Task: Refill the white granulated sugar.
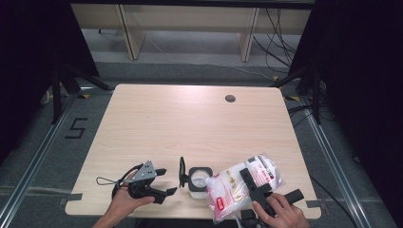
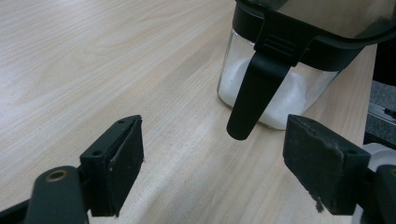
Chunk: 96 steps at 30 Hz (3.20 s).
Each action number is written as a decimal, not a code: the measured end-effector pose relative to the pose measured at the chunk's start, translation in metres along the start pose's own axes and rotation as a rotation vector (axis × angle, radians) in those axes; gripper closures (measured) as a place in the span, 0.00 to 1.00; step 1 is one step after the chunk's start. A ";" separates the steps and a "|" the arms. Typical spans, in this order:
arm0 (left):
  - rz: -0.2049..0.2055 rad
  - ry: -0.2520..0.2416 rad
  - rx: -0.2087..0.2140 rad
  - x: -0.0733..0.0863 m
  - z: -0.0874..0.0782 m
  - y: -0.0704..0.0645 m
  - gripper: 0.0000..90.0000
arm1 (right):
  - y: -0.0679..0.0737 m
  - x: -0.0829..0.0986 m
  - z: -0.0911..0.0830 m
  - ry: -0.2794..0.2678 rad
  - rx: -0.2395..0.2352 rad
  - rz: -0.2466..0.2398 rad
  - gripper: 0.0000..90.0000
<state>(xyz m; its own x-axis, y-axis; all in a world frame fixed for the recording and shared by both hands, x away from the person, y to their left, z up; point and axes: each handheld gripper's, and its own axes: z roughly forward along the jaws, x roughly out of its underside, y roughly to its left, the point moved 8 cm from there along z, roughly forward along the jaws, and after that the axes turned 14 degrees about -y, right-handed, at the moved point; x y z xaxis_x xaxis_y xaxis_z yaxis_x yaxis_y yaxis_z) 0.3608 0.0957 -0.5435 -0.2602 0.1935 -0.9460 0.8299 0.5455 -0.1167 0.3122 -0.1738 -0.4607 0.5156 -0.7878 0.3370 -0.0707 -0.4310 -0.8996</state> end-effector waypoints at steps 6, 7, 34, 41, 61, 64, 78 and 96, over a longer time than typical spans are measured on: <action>0.003 -0.001 0.002 0.000 0.000 0.000 0.22 | 0.002 -0.001 0.003 -0.027 0.031 0.006 0.58; -0.001 0.000 -0.001 0.000 0.000 0.000 0.22 | 0.002 0.000 0.003 -0.029 0.028 0.016 0.58; -0.006 -0.003 -0.004 0.000 0.000 0.000 0.22 | -0.002 -0.001 0.000 -0.019 -0.003 -0.008 0.58; 0.002 0.003 0.003 0.000 -0.001 0.000 0.22 | -0.001 -0.001 0.000 -0.016 -0.012 -0.013 0.58; 0.001 -0.001 0.000 0.000 0.000 0.000 0.22 | -0.001 0.000 -0.002 -0.009 -0.015 -0.006 0.58; 0.002 -0.001 0.001 0.000 0.000 0.000 0.22 | -0.002 0.000 -0.002 -0.012 -0.017 -0.013 0.58; 0.004 0.000 0.001 0.000 0.000 0.000 0.22 | -0.004 0.000 -0.002 -0.025 -0.016 -0.038 0.58; -0.008 -0.001 -0.004 0.000 0.000 0.000 0.22 | 0.000 0.001 -0.002 -0.026 -0.024 0.031 0.59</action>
<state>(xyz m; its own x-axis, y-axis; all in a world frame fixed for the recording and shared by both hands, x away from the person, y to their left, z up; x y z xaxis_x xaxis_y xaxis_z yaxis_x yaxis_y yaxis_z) 0.3605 0.0957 -0.5433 -0.2660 0.1880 -0.9455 0.8261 0.5500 -0.1230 0.3111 -0.1752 -0.4595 0.5347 -0.7894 0.3016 -0.1068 -0.4172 -0.9025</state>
